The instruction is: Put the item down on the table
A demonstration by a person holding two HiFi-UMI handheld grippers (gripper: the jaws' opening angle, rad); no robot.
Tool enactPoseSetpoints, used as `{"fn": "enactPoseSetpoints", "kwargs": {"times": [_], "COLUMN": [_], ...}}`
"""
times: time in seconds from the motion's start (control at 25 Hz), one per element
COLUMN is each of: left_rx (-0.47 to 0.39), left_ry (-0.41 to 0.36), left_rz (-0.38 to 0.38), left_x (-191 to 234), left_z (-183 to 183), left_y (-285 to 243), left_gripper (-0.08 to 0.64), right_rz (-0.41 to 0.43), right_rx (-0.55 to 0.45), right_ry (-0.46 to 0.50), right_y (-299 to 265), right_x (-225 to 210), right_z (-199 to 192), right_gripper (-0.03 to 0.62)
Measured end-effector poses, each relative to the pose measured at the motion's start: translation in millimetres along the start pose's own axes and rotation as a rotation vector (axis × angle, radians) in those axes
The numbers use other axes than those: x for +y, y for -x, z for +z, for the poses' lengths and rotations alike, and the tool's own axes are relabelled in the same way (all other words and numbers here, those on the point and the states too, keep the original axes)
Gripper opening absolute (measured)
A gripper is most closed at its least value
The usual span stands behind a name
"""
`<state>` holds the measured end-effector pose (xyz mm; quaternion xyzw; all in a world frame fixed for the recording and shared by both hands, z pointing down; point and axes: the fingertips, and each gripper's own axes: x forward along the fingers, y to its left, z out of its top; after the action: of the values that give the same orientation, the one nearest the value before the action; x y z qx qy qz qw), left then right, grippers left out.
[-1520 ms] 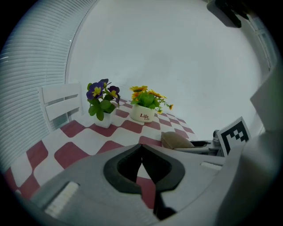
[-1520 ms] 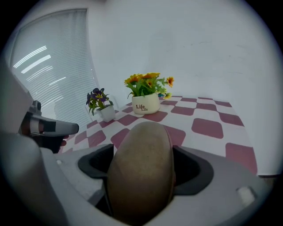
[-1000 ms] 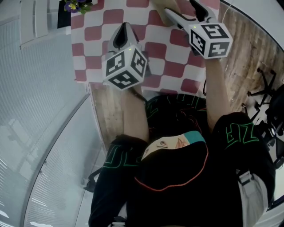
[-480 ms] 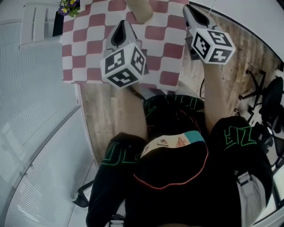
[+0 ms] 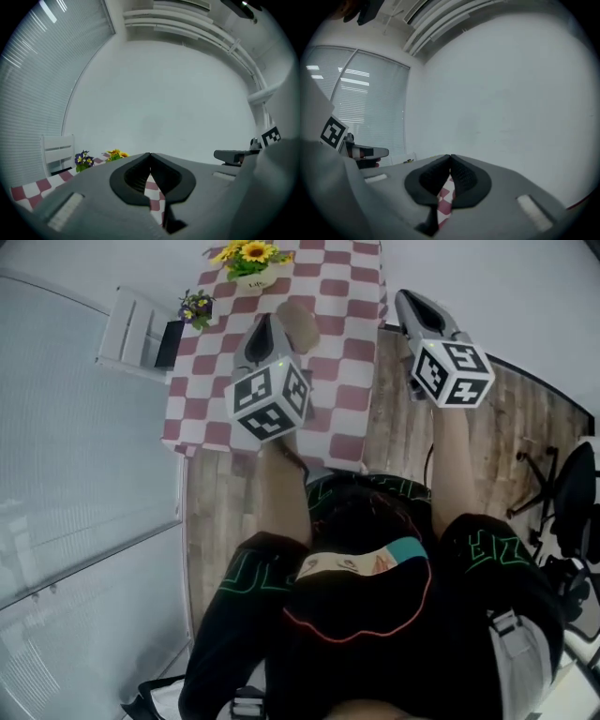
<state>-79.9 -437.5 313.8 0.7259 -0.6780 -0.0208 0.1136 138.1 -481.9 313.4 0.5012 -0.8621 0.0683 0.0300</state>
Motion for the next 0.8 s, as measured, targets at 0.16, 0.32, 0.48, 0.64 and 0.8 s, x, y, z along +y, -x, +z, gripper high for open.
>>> {"fn": "enactPoseSetpoints", "kwargs": {"times": [0.16, 0.32, 0.48, 0.64, 0.8], "left_rx": [-0.057, -0.055, -0.054, -0.029, -0.055], "left_ry": [-0.02, -0.003, 0.0, -0.003, -0.019], "left_rz": [-0.02, -0.027, -0.045, -0.024, -0.002], "left_x": [-6.7, 25.6, 54.5, 75.2, 36.1], "left_z": [23.0, 21.2, 25.3, 22.9, 33.8], "left_y": [-7.0, -41.5, -77.1, -88.0, -35.0], "left_gripper": [0.009, 0.009, 0.009, 0.009, 0.009], "right_rz": [0.023, 0.042, 0.077, 0.086, 0.102], "right_rx": [-0.052, -0.034, -0.015, -0.001, -0.029], "right_ry": [0.024, 0.026, 0.035, 0.018, 0.022], "right_y": [-4.5, -51.4, -105.7, -127.0, -63.8], "right_x": [5.9, 25.6, 49.9, 57.8, 52.3], "right_z": [21.4, 12.2, 7.4, 3.5, 20.0], "right_gripper": [0.005, 0.005, 0.005, 0.005, 0.005]}}
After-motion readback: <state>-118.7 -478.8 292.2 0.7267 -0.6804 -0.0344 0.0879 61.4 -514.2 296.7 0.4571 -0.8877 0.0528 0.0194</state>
